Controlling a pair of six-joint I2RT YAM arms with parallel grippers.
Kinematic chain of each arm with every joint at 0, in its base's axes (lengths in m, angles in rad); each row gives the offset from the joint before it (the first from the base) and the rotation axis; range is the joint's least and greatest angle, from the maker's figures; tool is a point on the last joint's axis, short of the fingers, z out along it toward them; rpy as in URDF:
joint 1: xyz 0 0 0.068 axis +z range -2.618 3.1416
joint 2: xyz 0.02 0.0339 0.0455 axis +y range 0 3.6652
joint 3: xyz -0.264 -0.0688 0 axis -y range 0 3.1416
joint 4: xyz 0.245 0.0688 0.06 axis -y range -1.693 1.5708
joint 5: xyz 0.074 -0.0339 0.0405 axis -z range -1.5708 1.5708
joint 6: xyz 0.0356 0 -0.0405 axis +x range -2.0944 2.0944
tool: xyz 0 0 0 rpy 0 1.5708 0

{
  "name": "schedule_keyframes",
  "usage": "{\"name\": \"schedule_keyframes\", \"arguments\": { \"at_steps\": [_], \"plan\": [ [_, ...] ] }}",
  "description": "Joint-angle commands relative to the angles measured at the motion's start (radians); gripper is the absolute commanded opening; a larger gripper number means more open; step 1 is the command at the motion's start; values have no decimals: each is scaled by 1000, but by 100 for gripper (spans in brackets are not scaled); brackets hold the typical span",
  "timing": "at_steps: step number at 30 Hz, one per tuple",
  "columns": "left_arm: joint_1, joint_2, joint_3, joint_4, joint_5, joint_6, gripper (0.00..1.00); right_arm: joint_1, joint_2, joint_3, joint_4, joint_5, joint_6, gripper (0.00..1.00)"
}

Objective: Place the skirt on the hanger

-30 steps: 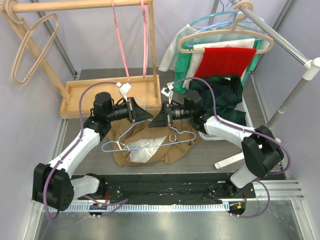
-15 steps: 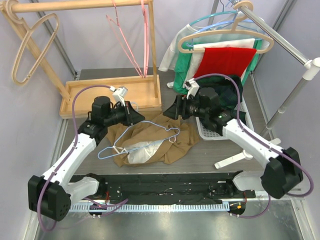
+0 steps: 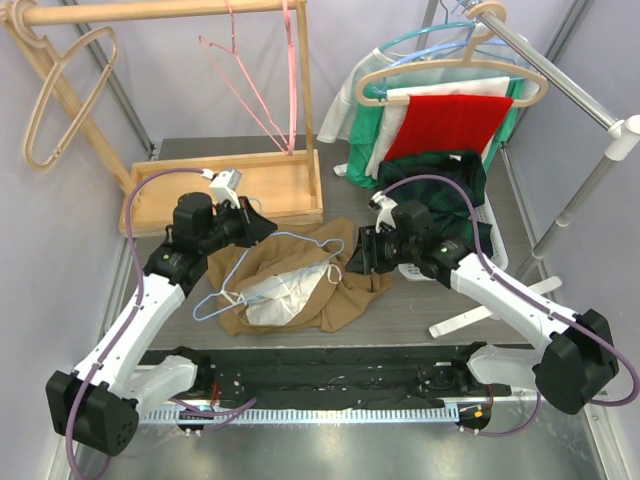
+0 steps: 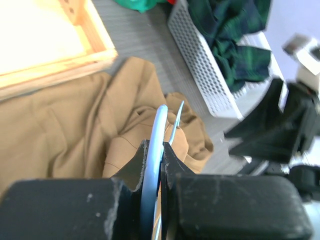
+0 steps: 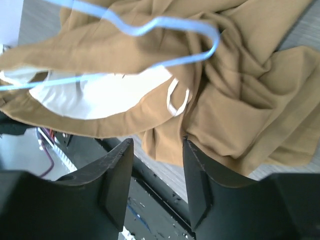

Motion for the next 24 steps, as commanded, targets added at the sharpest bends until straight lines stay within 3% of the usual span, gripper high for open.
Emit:
{"name": "schedule_keyframes", "arguments": {
  "at_steps": [1,9,14,24],
  "plan": [
    [5,24,44,68,-96,-10,0,63,8,-3,1,53,-12,51],
    [5,73,44,110,-106,-10,0,156,155,8,114,233,37,47],
    [5,84,51,108,-98,-4,0,159,201,8,171,331,51,38],
    [3,85,56,105,-96,-6,0,162,286,17,236,314,63,38]
  ]
}}
